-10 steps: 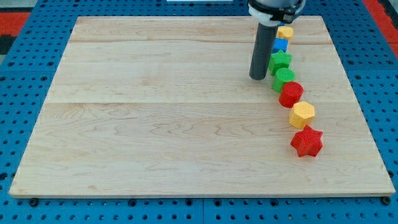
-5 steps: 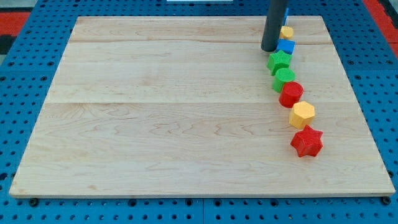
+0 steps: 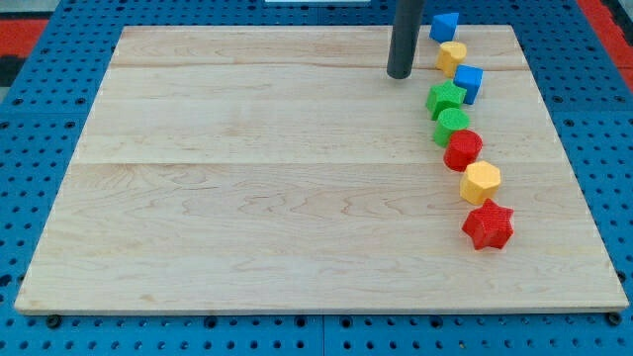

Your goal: Adjust the blue blocks green star triangle in a vertical line

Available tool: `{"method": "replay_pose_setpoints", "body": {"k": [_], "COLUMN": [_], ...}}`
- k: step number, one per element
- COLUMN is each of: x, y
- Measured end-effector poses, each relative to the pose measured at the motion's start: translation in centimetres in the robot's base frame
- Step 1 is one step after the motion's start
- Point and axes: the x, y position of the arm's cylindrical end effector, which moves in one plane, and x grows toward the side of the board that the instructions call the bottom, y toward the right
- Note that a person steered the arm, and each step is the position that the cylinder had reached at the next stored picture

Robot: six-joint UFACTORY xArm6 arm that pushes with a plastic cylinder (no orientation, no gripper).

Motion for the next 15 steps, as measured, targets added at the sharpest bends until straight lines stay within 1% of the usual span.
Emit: {"method": "replay_pose_setpoints", "body": {"k": [1, 2, 3, 4, 6, 7, 8, 9, 10, 12, 13, 15], "x": [4.1, 5.1, 4.8, 1.7, -5.0, -5.7, -8.3, -11.2, -11.2, -11.2, -11.3, -11.2], "y": [1.8, 3.5, 5.1, 4.0, 6.3, 6.2, 3.5, 3.9, 5.2, 5.4, 7.1, 6.9]}}
